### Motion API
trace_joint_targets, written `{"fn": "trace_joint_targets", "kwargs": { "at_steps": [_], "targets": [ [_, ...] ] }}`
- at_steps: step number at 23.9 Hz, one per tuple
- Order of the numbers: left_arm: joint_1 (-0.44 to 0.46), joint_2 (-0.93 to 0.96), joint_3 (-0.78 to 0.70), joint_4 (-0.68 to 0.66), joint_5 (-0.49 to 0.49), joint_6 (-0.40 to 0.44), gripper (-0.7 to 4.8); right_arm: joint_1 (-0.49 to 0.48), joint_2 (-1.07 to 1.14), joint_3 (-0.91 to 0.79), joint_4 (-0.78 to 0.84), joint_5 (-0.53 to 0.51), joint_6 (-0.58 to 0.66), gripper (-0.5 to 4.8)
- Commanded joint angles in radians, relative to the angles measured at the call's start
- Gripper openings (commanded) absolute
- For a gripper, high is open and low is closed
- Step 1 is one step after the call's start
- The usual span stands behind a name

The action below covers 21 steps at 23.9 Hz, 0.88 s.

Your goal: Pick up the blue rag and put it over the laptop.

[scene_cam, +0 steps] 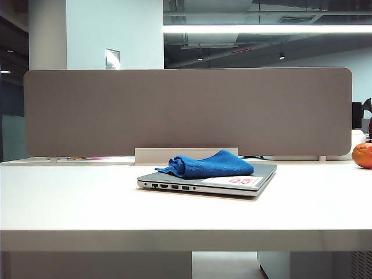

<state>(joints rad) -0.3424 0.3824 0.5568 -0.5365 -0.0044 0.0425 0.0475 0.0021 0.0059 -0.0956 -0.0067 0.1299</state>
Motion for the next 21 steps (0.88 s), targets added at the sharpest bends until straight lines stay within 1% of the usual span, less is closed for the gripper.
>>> {"fn": "trace_joint_targets", "kwargs": {
  "at_steps": [1, 3, 4, 5, 6, 8, 9, 10, 13, 14, 16, 21],
  "targets": [
    [0.002, 0.003, -0.014, 0.080, -0.004, 0.059, -0.06, 0.001, -0.002, -0.005, 0.013, 0.005, -0.004, -0.01],
    [0.024, 0.003, -0.062, 0.214, -0.002, 0.055, -0.06, 0.001, -0.002, -0.005, 0.013, 0.005, -0.004, -0.01],
    [0.049, 0.003, -0.102, 0.302, 0.010, 0.049, -0.06, 0.001, -0.002, -0.005, 0.013, 0.005, -0.004, -0.01],
    [0.069, 0.003, -0.129, 0.353, 0.021, 0.035, -0.06, 0.001, -0.002, -0.005, 0.013, 0.005, -0.004, 0.00],
    [0.103, 0.000, -0.168, 0.420, 0.036, 0.010, -0.06, 0.001, -0.002, -0.005, 0.014, 0.005, -0.004, 0.00],
    [0.174, -0.009, -0.232, 0.507, 0.051, -0.040, -0.06, 0.001, -0.002, -0.005, 0.013, 0.005, -0.004, 0.00],
    [0.204, -0.012, -0.253, 0.531, 0.051, -0.058, -0.06, 0.001, -0.002, -0.005, 0.013, 0.005, -0.004, -0.01],
    [0.258, -0.029, -0.282, 0.553, 0.053, -0.089, -0.06, 0.001, -0.002, -0.005, 0.013, 0.005, -0.004, -0.01],
    [0.329, -0.071, -0.318, 0.570, 0.053, -0.128, -0.06, 0.001, -0.002, -0.005, 0.013, 0.005, -0.004, 0.00],
    [0.347, -0.092, -0.332, 0.585, 0.053, -0.129, -0.06, 0.001, -0.002, -0.005, 0.013, 0.005, -0.004, 0.00],
    [0.365, -0.130, -0.356, 0.611, 0.053, -0.128, -0.06, 0.001, -0.002, -0.005, 0.013, 0.005, -0.004, -0.01],
    [0.368, -0.220, -0.427, 0.698, 0.053, -0.129, -0.06, 0.001, -0.002, -0.005, 0.014, 0.005, -0.004, -0.01]
  ]
}}
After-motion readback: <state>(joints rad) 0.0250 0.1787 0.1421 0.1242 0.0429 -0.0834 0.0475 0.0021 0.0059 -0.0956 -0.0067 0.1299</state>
